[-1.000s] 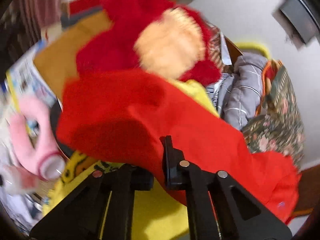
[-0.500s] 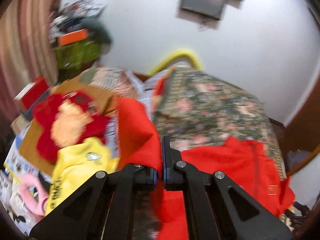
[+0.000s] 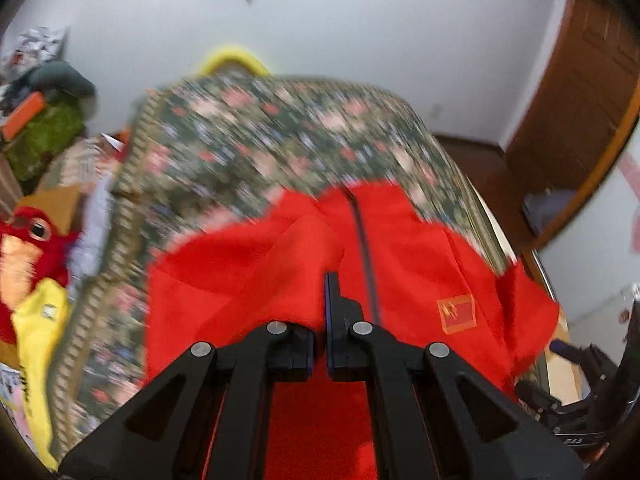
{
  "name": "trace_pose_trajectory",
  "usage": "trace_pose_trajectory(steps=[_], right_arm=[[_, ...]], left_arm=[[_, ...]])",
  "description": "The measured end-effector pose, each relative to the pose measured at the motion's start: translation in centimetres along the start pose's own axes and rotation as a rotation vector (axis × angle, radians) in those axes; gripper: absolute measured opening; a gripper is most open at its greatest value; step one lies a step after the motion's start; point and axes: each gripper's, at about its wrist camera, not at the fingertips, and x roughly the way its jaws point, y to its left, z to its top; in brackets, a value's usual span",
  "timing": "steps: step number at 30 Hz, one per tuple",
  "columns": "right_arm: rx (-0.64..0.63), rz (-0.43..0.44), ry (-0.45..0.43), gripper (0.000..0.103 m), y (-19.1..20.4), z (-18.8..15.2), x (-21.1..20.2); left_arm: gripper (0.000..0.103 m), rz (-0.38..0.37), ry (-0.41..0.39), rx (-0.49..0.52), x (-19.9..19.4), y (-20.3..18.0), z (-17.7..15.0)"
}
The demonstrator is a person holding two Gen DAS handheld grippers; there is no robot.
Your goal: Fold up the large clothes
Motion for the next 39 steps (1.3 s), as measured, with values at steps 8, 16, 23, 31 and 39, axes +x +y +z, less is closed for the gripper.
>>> trace_pose_trajectory(steps=[8,16,23,31,39], right_arm=[[-0.021,-0.022,0.006,0.103,-0.7,-0.9,-0.5],[-0.111,-0.048,-0.036,0.103,1.4,-0.8,-2.1],[-0.193,-0.041,-0.069,0.103,5.4,0.1,-2.9],[-0.340,-0.053,-0.045,0.103,12.5,0.8,0.1],[-0.519,-0.028,0.042,0.103,20.1,-0.5,6.1]], left_arm=[[0.003,-0.086,0.203,0.073,5.5,-5.9,-6.3],[0.043,-0.144,0.250,0.119,4.0,-6.3,-9.4],[0.061,-0.122,0.146,0.100,-1.5,-1.9,-9.4],[0.067,0.062,0.054,0.021,-5.8,8.7,-10.6],[0.067,0.166,0.083,-0.094,-5.8,18.0,-13.9]])
